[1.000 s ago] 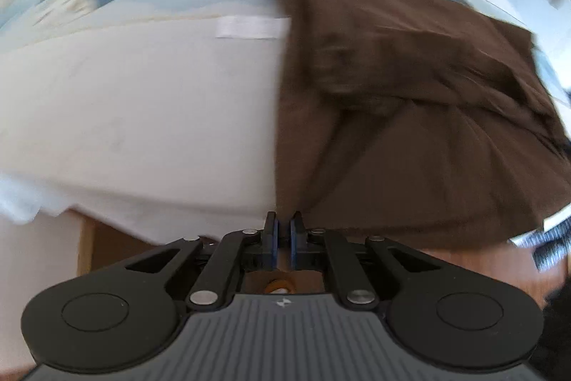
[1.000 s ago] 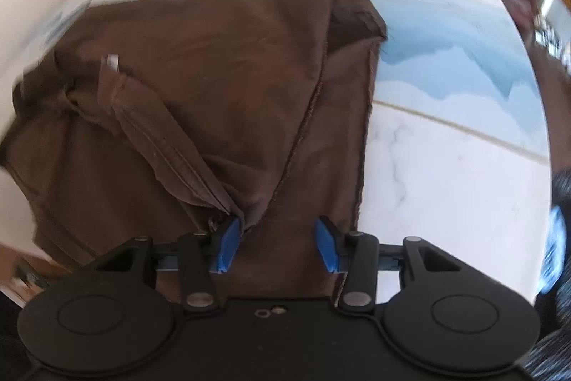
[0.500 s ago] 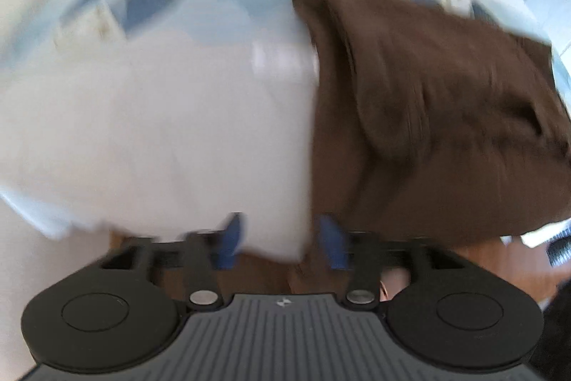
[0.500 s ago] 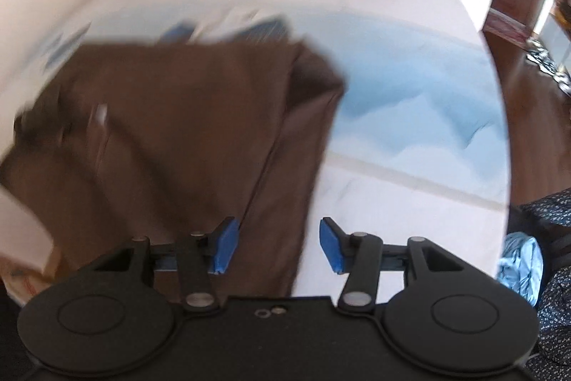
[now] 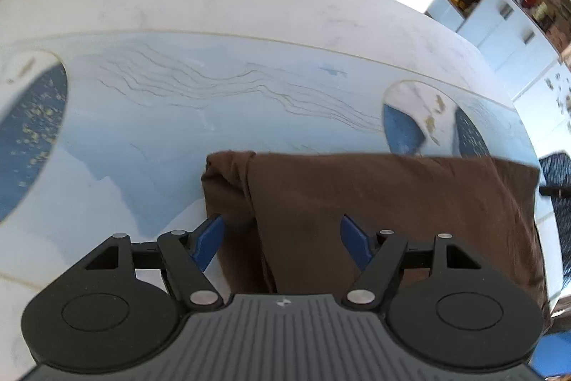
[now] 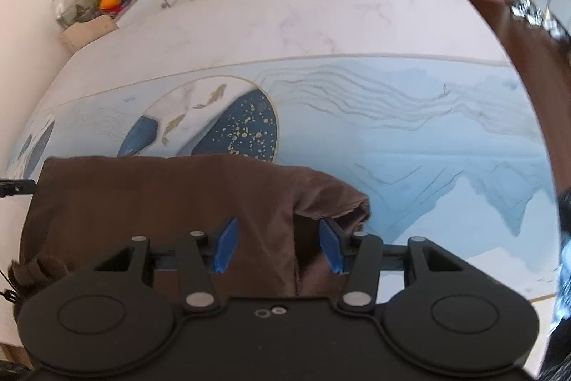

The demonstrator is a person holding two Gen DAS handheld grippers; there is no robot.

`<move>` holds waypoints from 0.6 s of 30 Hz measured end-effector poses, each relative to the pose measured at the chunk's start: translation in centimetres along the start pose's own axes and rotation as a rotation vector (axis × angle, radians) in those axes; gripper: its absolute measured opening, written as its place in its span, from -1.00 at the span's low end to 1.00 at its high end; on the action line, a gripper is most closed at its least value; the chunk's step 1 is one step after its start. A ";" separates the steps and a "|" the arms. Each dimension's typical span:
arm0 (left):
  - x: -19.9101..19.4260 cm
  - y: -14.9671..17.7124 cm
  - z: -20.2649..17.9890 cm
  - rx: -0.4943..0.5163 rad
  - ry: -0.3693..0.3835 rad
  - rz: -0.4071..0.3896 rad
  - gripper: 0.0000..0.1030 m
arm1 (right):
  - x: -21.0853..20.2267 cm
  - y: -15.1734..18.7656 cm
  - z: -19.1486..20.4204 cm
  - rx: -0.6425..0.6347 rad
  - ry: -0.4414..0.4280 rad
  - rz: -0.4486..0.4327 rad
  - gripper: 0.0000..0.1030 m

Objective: Fold clothes
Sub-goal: 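Lower the folded shirt onto the blue mat and open both grippers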

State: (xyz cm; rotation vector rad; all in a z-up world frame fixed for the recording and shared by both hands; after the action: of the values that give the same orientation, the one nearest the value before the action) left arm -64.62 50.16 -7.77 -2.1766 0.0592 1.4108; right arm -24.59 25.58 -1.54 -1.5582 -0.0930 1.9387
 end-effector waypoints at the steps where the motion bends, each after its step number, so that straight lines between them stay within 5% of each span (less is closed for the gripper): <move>1: 0.6 -0.5 0.5 -0.029 0.027 0.009 0.38 | 0.5 -0.1 0.0 0.030 -0.013 0.015 1.00; 4: 1.6 -1.7 0.8 -0.088 0.072 0.005 0.33 | 1.9 -0.9 0.1 0.108 -0.055 0.029 1.00; 7: 3.3 -2.7 1.4 -0.150 0.019 0.029 -0.47 | 3.5 -2.2 -0.3 0.197 -0.067 0.041 1.00; 9: 3.7 -2.7 1.8 -0.152 -0.002 0.020 -0.75 | 4.9 -2.6 -1.2 0.263 -0.022 0.063 1.00; 14: 4.7 -4.2 1.4 -0.063 -0.026 -0.043 -0.86 | 6.1 -3.7 -1.9 0.273 0.018 0.030 1.00; 18: 6.2 -9.0 0.6 0.023 -0.050 -0.104 -0.87 | 7.1 -8.2 -1.5 0.200 0.075 -0.032 1.00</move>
State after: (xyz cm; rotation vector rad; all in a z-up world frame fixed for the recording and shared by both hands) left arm -59.47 59.69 -9.56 -2.0928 -0.0550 1.3985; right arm -20.33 35.27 -4.46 -1.4848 0.1045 1.8034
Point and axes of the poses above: each gripper's, at about its wrist camera, not at the fingertips, and x roughly the way its jaws point, z to its left, y to its underside, the point moved 6 cm from there along x, roughly the way its jaws point, and after that the axes turned 1 degree about z, right-handed, at the moved point
